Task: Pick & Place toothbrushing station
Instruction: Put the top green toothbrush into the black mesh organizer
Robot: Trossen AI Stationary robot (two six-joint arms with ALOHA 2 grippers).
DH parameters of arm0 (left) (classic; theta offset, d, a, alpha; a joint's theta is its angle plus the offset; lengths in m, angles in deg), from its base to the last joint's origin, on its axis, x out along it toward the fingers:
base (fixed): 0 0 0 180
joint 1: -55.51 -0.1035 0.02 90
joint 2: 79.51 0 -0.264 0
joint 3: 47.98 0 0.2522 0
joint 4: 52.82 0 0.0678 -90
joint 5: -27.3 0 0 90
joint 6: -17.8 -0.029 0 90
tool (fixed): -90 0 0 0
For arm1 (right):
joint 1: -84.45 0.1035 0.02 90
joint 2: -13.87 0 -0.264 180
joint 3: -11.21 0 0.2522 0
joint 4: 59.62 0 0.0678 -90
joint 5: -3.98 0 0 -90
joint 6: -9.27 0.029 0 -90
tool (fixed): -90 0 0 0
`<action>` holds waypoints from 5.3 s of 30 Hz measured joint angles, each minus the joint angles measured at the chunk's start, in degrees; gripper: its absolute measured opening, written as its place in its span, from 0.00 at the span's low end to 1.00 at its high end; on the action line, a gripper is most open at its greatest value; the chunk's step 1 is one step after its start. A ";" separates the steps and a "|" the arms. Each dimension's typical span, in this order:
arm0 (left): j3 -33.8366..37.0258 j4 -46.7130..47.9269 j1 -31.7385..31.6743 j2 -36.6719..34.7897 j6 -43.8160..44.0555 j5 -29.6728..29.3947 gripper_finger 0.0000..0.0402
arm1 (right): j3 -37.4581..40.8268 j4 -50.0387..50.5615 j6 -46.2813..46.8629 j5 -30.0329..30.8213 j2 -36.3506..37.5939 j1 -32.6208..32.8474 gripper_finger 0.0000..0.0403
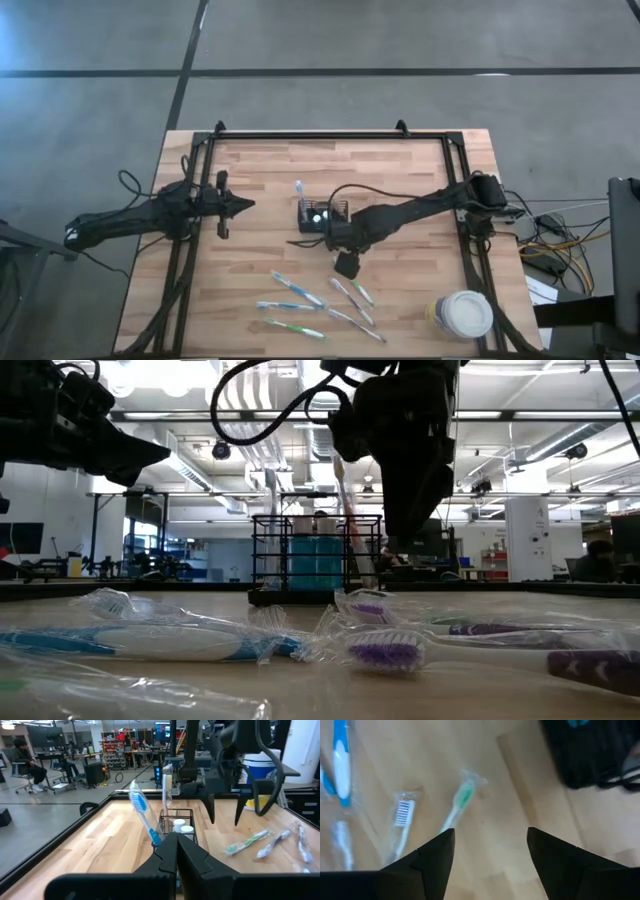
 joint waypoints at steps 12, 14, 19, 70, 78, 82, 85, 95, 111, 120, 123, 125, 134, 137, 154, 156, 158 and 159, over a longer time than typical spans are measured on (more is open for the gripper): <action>0.04 0.22 0.00 0.00 0.20 0.69 0.02 | 0.11 -3.52 3.95 -0.86 -4.15 2.64 0.61; 0.04 0.21 -0.02 0.00 0.48 0.68 0.02 | 0.11 -4.31 4.20 -0.96 -4.91 2.70 0.61; 0.06 0.20 0.00 -0.02 1.11 0.64 0.02 | 0.78 -5.08 4.68 -1.77 -5.71 2.74 0.61; 0.07 0.24 0.00 -0.04 2.08 0.60 0.02 | 8.50 -8.01 -11.67 4.55 -5.45 3.10 0.43; 0.08 0.25 0.00 -0.04 2.21 0.60 0.02 | 8.11 -7.87 -13.11 3.15 -5.45 3.09 0.23; 0.53 0.23 0.00 -0.04 2.23 0.58 0.02 | 7.64 -7.77 -14.07 2.81 -5.49 3.09 0.14; 0.98 0.25 0.00 -0.04 2.25 0.57 0.02 | 7.50 -7.91 -14.88 2.37 -5.49 3.09 0.08; 1.03 -1.03 -0.02 -0.04 2.60 0.57 0.02 | 7.15 -8.54 -19.19 4.06 2.12 3.07 0.03; 1.03 -1.30 0.00 -0.04 2.65 1.03 0.02 | 24.03 -29.10 -33.72 13.73 45.10 3.89 0.02; 1.03 -1.46 0.00 -0.04 2.49 1.10 0.02 | 50.40 -53.52 -34.81 13.50 73.41 2.04 0.02; 1.03 -1.93 0.00 -0.04 2.50 1.12 0.02 | 57.76 -61.86 -36.06 13.01 80.66 2.00 0.02; 1.03 -1.96 0.00 -0.04 2.53 1.16 0.02 | 61.59 -64.79 -36.24 12.63 85.01 2.00 0.02; 1.03 -1.98 -0.02 -0.04 2.56 1.16 0.02 | 71.64 -65.77 -35.71 12.90 98.89 2.00 0.02; 1.03 -1.98 -0.02 -0.04 2.51 1.16 0.02 | 73.60 -65.79 -35.80 13.03 102.01 2.00 0.02; 1.03 -1.96 -0.02 -0.04 2.03 1.03 0.02 | 78.70 -65.67 -32.08 16.10 109.65 1.78 0.02; 1.03 -1.96 -0.02 -0.04 1.98 1.01 0.02 | 79.03 -65.57 -32.06 16.77 109.61 1.76 0.02; 1.03 -1.96 -0.02 -0.04 1.58 1.01 0.02 | 79.25 -65.26 -31.76 17.67 109.65 1.78 0.02; 1.03 -1.96 -0.02 -0.04 1.41 1.01 0.02 | 79.28 -65.20 -31.63 17.93 109.65 1.76 0.02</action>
